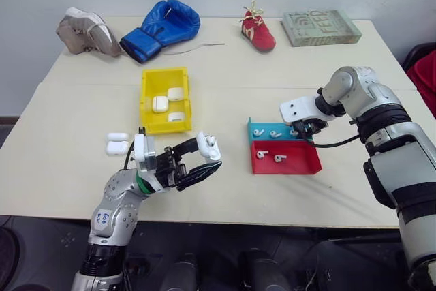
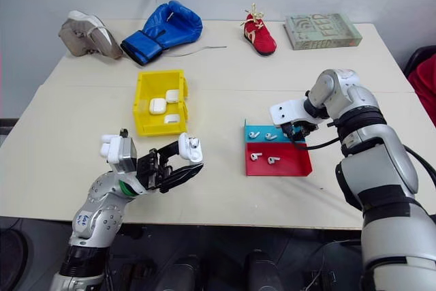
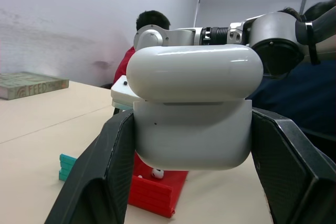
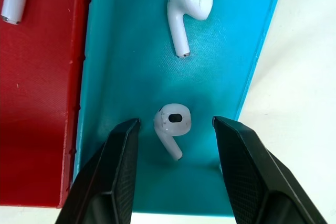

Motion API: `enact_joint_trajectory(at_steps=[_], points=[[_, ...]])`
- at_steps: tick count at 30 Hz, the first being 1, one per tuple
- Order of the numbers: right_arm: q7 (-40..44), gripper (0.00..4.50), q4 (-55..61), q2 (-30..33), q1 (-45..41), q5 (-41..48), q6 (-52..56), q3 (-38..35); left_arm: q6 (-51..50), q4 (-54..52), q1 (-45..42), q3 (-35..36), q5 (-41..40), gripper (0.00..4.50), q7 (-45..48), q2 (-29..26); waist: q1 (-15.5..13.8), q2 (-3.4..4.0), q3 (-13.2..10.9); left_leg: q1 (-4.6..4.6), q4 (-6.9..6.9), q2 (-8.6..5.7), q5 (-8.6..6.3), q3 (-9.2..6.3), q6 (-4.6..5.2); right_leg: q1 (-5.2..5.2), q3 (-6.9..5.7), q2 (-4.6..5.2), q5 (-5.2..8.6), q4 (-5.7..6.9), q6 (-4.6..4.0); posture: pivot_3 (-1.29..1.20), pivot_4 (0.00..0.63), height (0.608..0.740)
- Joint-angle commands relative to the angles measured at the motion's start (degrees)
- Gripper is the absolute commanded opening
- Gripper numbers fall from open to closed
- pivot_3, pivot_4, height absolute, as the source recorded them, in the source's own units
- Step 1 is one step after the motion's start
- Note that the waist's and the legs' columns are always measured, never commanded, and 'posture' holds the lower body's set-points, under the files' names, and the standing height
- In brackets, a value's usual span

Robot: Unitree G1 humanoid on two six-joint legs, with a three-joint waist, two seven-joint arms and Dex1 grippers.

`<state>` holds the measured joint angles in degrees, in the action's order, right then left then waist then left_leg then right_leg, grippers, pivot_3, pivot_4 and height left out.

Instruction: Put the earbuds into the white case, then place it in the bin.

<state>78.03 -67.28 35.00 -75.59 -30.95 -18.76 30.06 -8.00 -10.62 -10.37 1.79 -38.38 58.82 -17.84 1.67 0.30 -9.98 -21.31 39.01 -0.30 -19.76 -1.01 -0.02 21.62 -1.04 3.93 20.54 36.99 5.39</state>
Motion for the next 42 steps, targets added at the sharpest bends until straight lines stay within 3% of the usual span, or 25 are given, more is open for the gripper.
enact_joint_trajectory(at_steps=[1, 6, 16, 22, 27, 29, 32, 35, 38, 42], points=[[0.2, 1.87, -0.7, -0.2, -1.2, -0.9, 0.0, 0.5, 0.6, -2.9, 0.7, 0.6, -0.4, 2.8, -0.4, -0.3, 0.0, 0.0, 0.0, 0.0, 0.0, 0.0, 0.0, 0.0, 0.0, 0.0, 0.0, 0.0, 0.0, 0.0, 0.0, 0.0, 0.15, 0.74], [-0.1, 0.41, -1.0, -0.8, -1.1, -0.8, 0.2, 0.1, 0.6, -3.1, 0.9, 0.7, -0.5, 2.8, -0.7, -0.5, 0.0, 0.0, 0.0, 0.01, 0.0, 0.0, 0.0, 0.0, 0.0, 0.0, 0.0, 0.0, 0.0, 0.01, 0.0, 0.0, 0.15, 0.74], [0.4, 0.4, -0.5, -0.5, -0.5, 0.2, 0.4, -0.7, 0.6, -3.1, 1.0, 0.8, -0.7, 2.8, -0.6, -0.9, 0.0, 0.0, 0.0, 0.01, 0.01, 0.0, 0.0, 0.0, -0.01, 0.0, 0.0, 0.0, 0.0, 0.03, 0.0, 0.0, 0.15, 0.74], [5.1, 0.4, 2.6, 2.2, -1.6, 8.0, 3.3, -7.8, 0.6, -3.3, 0.8, 0.7, -0.7, 2.8, -0.6, -0.9, 0.0, 0.02, 0.0, 0.01, -0.01, 0.0, 0.0, 0.0, -0.01, 0.01, 0.0, 0.0, 0.0, 0.02, 0.0, 0.0, 0.15, 0.74], [14.4, 0.4, 15.5, 8.6, 2.8, 25.5, 13.3, -15.9, 0.5, -2.2, -0.5, 0.2, -1.0, 2.8, 0.3, -0.7, -0.3, 0.04, 0.0, -0.02, -0.03, 0.0, 0.0, -0.03, 0.0, 0.0, -0.03, 0.04, 0.0, -0.03, 0.0, 0.0, 0.15, 0.74], [14.5, 0.4, 25.7, 11.3, 7.5, 36.0, 23.1, -18.1, 0.3, -1.6, -1.4, -0.2, -1.0, 2.8, 0.6, -0.5, -0.7, 0.04, 0.0, -0.02, -0.03, -0.01, -0.01, -0.08, 0.0, -0.03, -0.07, 0.06, 0.0, -0.05, 0.0, 0.0, 0.15, 0.74], [13.4, 0.4, 42.8, 12.4, 16.8, 49.8, 40.1, -27.1, 0.0, -0.8, -2.6, -0.5, -1.2, 2.8, 1.4, -0.2, -1.0, 0.03, 0.0, -0.03, -0.04, -0.01, -0.02, -0.09, 0.0, -0.05, -0.09, 0.06, 0.0, -0.1, 0.0, 0.0, 0.15, 0.74], [4.6, 0.4, 61.2, 10.8, 28.7, 63.2, 54.5, -36.2, -0.2, 0.7, -4.5, -1.0, -1.2, 2.8, 2.3, 0.2, -1.3, 0.04, 0.0, -0.06, -0.03, 0.02, -0.02, -0.09, -0.01, -0.03, -0.12, 0.06, 0.0, -0.07, 0.0, 0.0, 0.15, 0.74], [-8.3, 0.4, 76.2, 2.9, 38.0, 78.7, 62.6, -46.3, -0.4, 2.3, -6.8, -1.6, -0.9, 2.8, 3.0, 1.0, -1.5, 0.04, 0.0, -0.07, -0.01, 0.03, -0.02, -0.11, -0.02, -0.04, -0.16, 0.05, 0.0, -0.05, 0.0, 0.0, 0.15, 0.74], [-23.7, 0.4, 89.5, -3.1, 46.3, 97.9, 73.3, -49.8, 0.6, 4.7, -9.8, -2.8, 0.8, 2.8, 3.9, 2.0, -1.7, 0.04, 0.0, -0.09, 0.07, 0.0, -0.02, -0.11, -0.01, -0.05, -0.14, 0.05, -0.01, -0.03, 0.01, 0.0, 0.15, 0.74]])
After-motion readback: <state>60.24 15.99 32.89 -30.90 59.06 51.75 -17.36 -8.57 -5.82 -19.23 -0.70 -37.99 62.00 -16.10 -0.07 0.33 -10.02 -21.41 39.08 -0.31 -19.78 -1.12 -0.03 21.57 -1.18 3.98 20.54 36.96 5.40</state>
